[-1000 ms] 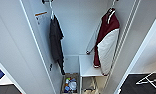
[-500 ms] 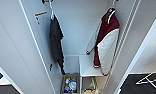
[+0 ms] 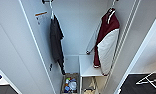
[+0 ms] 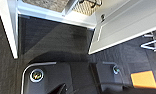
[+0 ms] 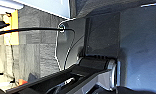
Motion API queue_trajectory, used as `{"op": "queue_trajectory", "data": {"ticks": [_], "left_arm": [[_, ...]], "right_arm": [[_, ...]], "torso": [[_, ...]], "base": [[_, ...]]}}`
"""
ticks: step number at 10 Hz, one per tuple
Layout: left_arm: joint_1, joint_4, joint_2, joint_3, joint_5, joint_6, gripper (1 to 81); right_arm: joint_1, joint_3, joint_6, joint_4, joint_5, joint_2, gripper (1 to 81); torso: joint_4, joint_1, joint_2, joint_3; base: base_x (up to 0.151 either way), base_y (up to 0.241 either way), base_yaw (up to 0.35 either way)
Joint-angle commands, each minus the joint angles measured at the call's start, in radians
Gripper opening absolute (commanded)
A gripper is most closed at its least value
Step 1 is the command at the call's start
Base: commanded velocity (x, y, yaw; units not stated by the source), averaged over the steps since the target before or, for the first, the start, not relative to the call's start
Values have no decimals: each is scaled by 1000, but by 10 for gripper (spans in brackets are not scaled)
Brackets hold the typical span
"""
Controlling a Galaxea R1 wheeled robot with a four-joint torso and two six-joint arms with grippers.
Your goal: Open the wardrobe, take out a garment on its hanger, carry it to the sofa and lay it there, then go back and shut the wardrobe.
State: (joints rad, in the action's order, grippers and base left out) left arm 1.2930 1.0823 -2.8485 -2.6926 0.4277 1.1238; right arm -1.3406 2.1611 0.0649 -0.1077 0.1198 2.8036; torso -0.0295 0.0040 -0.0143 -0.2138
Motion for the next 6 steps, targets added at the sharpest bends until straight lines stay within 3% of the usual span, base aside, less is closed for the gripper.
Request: {"op": "queue_trajectory", "data": {"ticks": [1,3,5,6], "left_arm": [[13,138,20,34,-75,40,811],[55,162,12,19,-95,30,811],[73,182,-14,13,-107,24,811],[79,183,-41,2,-164,25,811]], "right_arm": [[112,93,-66,-210,231,65,811],[151,182,-94,-481,333,147,811],[171,242,-91,-763,328,203,811],[186,261,-89,-905,325,232,811]], "torso": [[0,0,0,0],[0,0,0,0],[0,0,0,0],[0,0,0,0]], "base": [[0,0,0],[0,0,0],[0,0,0],[0,0,0]]}}
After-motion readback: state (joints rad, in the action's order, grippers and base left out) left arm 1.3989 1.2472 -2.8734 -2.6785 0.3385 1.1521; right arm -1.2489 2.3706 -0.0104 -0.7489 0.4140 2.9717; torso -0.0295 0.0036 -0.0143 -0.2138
